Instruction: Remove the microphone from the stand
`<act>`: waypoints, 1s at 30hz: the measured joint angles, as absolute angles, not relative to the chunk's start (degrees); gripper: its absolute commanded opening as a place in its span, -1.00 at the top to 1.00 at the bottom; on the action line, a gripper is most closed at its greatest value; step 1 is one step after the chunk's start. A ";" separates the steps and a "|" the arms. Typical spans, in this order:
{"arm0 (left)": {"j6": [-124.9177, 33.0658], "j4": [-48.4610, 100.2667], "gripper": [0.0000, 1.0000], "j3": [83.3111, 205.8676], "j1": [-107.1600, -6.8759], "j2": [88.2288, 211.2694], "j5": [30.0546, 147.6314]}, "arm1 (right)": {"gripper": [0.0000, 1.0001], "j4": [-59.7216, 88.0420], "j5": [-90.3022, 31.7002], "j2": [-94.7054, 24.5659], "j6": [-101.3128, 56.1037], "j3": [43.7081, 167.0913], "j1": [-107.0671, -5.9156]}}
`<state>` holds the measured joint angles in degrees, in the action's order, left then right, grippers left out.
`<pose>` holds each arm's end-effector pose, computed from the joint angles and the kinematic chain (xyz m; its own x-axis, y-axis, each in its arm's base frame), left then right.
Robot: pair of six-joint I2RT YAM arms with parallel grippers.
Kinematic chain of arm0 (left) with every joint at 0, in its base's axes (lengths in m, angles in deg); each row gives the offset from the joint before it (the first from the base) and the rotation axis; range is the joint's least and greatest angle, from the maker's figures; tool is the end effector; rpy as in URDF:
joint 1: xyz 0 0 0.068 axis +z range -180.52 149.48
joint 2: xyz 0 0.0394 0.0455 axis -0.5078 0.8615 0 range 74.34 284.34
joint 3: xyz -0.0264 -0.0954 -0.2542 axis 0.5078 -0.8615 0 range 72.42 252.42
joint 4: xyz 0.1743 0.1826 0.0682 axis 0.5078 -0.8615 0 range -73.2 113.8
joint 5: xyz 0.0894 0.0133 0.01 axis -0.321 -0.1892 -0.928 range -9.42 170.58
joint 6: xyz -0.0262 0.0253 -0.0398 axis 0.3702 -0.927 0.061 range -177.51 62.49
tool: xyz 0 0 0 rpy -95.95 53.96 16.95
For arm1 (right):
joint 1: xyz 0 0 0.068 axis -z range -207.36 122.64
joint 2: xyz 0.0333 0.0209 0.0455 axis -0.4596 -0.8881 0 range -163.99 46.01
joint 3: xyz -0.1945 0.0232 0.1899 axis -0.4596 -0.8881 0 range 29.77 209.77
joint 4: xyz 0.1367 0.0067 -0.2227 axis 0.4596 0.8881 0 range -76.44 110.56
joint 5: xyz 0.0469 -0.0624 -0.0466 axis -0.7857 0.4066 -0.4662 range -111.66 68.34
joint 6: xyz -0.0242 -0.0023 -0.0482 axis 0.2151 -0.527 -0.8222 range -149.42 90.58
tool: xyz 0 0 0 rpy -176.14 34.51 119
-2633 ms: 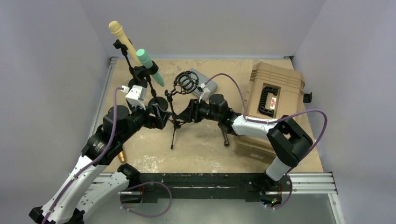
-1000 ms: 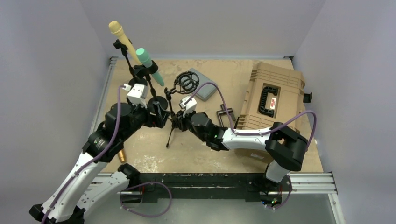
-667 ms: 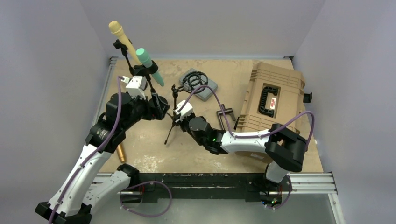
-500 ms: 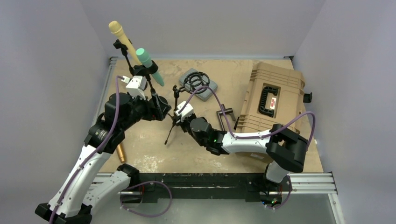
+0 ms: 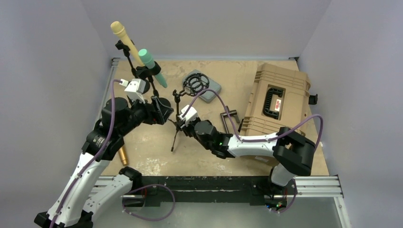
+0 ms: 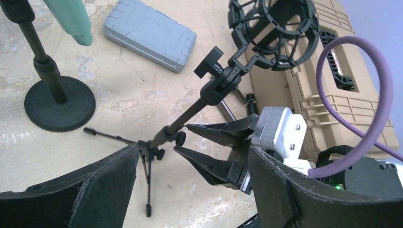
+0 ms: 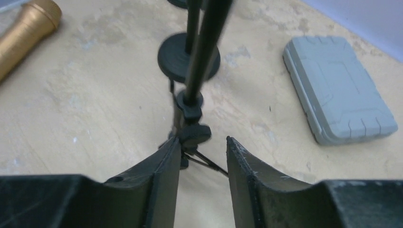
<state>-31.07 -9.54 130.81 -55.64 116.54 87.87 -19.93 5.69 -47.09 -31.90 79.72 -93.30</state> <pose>0.1316 -0.0666 0.3844 -0.4754 -0.2647 -0.8390 0.3566 0.8138 -0.4588 0.1610 0.3203 0.2356 -0.0411 -0.1865 -0.9816 -0.6287 0.7684 -0.1197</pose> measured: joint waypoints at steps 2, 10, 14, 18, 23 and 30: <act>-31.07 -9.54 -0.68 130.83 -55.64 116.69 87.89 | 0.05 -18.36 5.69 -46.04 -31.44 78.36 -93.16; -31.07 -9.59 -0.71 131.69 -55.64 118.48 89.07 | -0.08 -10.53 5.13 -33.97 -28.58 71.96 -92.27; -31.07 -9.61 -0.66 133.70 -55.62 120.32 89.75 | -0.08 -9.35 2.22 -27.44 -26.41 71.83 -92.03; -31.00 -10.00 -0.62 136.67 -55.10 122.83 91.54 | -0.07 -7.28 -3.94 -25.23 -22.28 72.35 -90.56; -30.94 -10.20 -0.55 139.47 -54.83 126.77 93.71 | -0.07 -4.35 -11.33 -25.34 -16.58 72.48 -88.53; -31.48 -11.49 -0.10 139.40 -54.75 130.61 93.68 | -0.05 -3.45 -17.63 -25.58 -12.01 72.48 -85.84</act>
<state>-31.48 -11.49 139.40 -54.75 130.61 93.68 -3.45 -17.63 -25.58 -12.01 72.48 -85.84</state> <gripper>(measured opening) 0.646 0.534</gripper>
